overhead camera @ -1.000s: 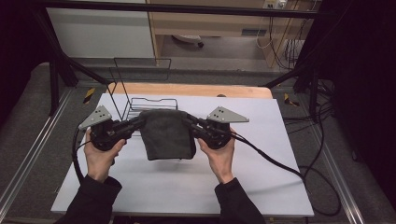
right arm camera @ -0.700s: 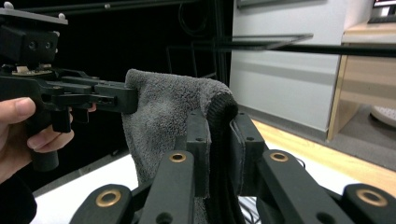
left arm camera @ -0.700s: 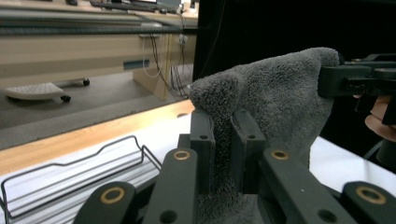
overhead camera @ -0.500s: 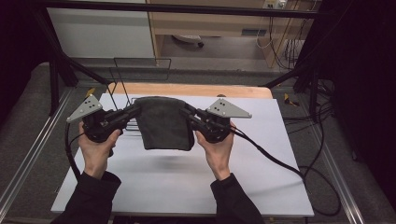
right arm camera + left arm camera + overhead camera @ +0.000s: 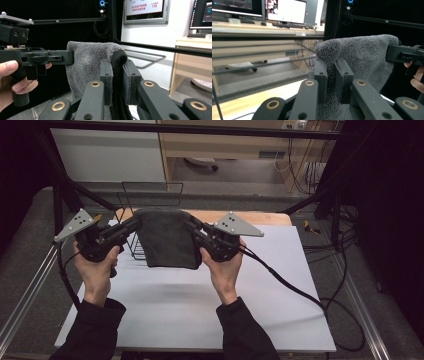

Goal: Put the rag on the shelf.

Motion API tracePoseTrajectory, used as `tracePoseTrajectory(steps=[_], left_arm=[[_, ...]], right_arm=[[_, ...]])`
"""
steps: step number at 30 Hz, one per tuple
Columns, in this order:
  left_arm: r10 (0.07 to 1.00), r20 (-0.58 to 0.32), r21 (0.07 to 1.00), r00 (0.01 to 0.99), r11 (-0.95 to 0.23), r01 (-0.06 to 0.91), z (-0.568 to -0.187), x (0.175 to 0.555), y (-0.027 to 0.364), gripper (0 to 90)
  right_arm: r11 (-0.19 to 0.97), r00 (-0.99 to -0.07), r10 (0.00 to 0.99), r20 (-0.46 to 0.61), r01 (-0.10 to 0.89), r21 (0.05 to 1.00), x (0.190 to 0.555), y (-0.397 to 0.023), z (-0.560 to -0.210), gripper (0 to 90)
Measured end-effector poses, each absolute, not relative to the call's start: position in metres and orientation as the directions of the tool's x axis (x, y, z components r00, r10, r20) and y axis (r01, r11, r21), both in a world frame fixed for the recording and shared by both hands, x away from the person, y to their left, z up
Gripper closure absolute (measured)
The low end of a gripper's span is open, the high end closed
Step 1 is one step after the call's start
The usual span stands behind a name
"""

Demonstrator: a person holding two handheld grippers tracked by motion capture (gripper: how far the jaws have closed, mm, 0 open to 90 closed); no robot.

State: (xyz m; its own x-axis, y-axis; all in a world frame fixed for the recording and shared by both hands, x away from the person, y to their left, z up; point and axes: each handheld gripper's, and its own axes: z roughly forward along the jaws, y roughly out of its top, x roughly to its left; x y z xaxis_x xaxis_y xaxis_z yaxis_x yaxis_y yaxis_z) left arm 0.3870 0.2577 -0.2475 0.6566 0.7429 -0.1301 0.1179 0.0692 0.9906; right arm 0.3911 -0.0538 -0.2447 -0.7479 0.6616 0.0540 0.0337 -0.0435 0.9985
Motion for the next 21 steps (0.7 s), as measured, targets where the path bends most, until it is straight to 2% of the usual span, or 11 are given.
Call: tracePoseTrajectory(steps=[21], left_arm=[[0.775,-0.119,0.99,0.621,0.14,0.015,-0.203,0.398,0.276,80.9]], right_arm=[[-0.083,-0.741,0.672,0.008,-0.064,0.995,0.402,-0.026,-0.199,80.9]])
